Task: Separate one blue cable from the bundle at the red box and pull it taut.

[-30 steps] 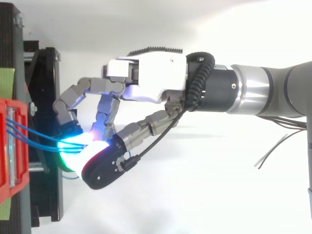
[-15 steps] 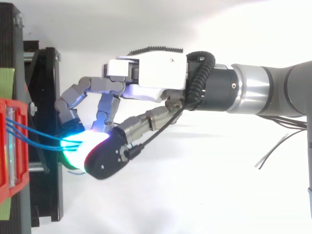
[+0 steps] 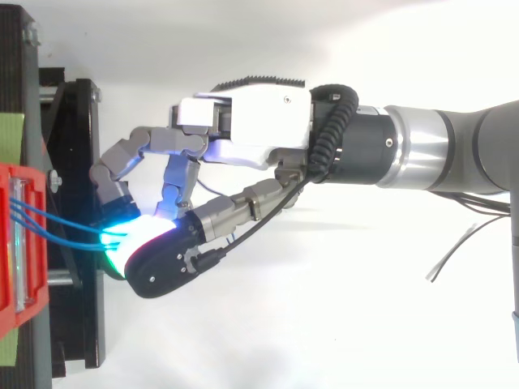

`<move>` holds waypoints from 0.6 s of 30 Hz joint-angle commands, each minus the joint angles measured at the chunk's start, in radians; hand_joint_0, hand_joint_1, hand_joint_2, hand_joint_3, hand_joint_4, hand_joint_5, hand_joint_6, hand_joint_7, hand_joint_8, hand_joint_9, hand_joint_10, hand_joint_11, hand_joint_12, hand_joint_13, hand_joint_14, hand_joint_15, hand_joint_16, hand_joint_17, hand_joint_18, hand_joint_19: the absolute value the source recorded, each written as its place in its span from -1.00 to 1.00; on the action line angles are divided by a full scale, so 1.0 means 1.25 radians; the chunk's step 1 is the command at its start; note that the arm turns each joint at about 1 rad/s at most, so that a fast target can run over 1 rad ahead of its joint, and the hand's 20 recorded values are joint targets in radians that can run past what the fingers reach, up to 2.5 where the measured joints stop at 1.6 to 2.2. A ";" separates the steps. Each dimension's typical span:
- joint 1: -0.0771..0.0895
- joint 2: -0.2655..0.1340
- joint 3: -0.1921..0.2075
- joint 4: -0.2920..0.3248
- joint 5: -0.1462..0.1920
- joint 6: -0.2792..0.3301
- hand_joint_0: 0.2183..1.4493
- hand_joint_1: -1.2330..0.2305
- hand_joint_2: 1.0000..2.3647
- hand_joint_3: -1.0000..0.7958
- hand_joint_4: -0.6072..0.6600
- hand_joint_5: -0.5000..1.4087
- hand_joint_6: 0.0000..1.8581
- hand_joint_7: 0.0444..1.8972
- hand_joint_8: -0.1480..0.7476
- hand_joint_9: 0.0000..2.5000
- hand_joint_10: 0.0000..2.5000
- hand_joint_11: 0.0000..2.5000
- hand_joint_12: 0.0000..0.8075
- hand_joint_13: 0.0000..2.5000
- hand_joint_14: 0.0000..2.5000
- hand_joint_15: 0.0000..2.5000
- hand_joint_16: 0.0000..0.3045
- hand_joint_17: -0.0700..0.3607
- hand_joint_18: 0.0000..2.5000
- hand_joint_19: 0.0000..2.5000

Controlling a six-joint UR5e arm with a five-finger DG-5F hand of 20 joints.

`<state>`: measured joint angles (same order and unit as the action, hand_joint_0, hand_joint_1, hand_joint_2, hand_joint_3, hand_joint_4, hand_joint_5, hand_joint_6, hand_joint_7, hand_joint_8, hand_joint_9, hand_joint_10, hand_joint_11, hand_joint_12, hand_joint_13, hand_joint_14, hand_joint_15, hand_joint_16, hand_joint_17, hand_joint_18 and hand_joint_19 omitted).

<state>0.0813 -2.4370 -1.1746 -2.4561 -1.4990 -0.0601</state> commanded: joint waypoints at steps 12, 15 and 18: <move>0.000 0.000 0.000 0.001 0.000 -0.002 -0.08 -0.62 -1.00 -0.42 0.09 -0.63 -0.03 0.49 0.20 -0.13 -0.99 -0.14 0.07 -0.09 -0.98 -0.34 -0.66 -0.13 -0.16 -0.43; 0.000 0.000 0.000 0.000 0.000 -0.002 -0.07 -0.62 -1.00 -0.44 0.12 -0.63 -0.02 0.49 0.21 -0.13 -0.99 -0.14 0.07 -0.09 -0.98 -0.34 -0.66 -0.13 -0.16 -0.44; 0.000 0.000 0.001 -0.001 0.000 -0.002 -0.21 -0.58 -1.00 -0.44 0.23 -0.63 -0.01 0.34 0.21 -0.12 -0.99 -0.14 0.07 -0.09 -0.98 -0.34 -0.66 -0.14 -0.16 -0.43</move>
<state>0.0815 -2.4373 -1.1746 -2.4559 -1.4987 -0.0629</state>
